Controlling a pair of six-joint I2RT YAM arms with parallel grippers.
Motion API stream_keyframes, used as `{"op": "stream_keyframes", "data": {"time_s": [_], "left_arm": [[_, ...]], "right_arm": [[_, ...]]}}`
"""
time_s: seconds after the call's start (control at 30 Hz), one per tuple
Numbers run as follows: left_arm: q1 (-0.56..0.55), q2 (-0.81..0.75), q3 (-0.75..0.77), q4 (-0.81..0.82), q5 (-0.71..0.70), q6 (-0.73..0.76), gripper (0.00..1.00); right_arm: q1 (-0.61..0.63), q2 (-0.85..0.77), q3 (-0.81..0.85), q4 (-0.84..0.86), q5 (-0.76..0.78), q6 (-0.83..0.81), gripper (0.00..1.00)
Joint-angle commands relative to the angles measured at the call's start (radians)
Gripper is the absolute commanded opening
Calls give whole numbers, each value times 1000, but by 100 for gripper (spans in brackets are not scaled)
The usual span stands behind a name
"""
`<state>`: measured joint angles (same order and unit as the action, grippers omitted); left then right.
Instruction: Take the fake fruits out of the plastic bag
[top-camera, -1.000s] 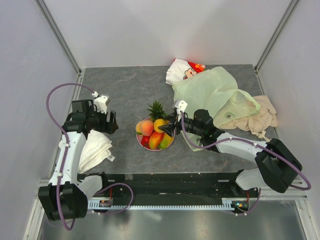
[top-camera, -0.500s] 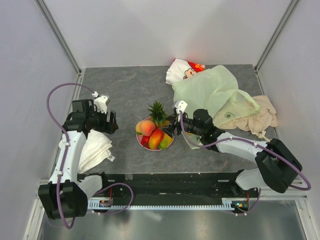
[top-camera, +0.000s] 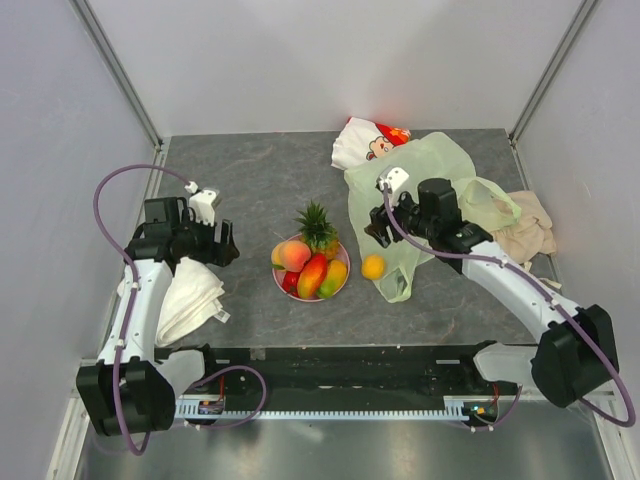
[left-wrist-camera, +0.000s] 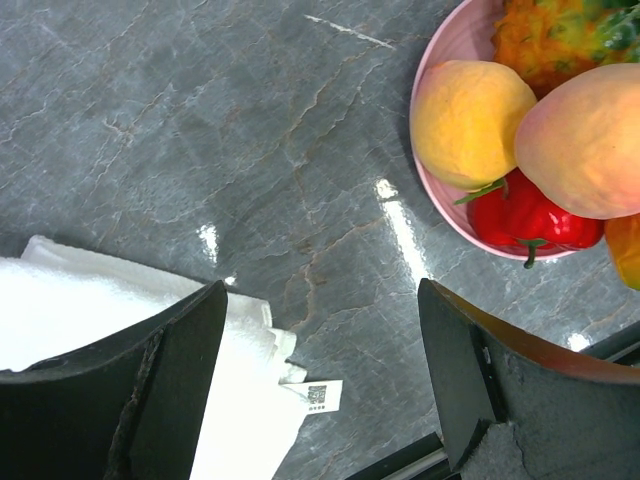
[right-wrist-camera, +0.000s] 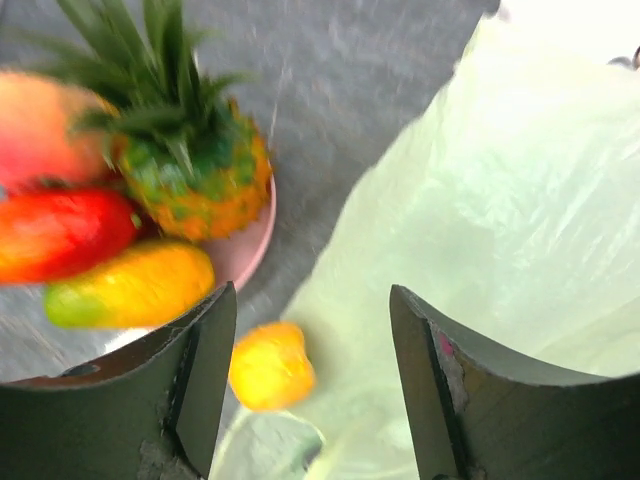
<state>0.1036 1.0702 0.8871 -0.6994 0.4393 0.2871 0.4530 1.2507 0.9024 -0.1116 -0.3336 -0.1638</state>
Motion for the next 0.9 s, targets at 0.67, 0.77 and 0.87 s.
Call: {"op": "stream_keyframes", "data": {"time_s": [0.67,0.77,0.87], "left_arm": [[4,-9,75,26,18,34,86],[4,-9,75,37,16,34,86],[4,-7,73,44,7,37,86]], "right_arm": [[19,406,199,-451,-62,-246,82],[23,400,211,-477,-70,-235,68],[23,375,234,-487,-58,-252,49]]}}
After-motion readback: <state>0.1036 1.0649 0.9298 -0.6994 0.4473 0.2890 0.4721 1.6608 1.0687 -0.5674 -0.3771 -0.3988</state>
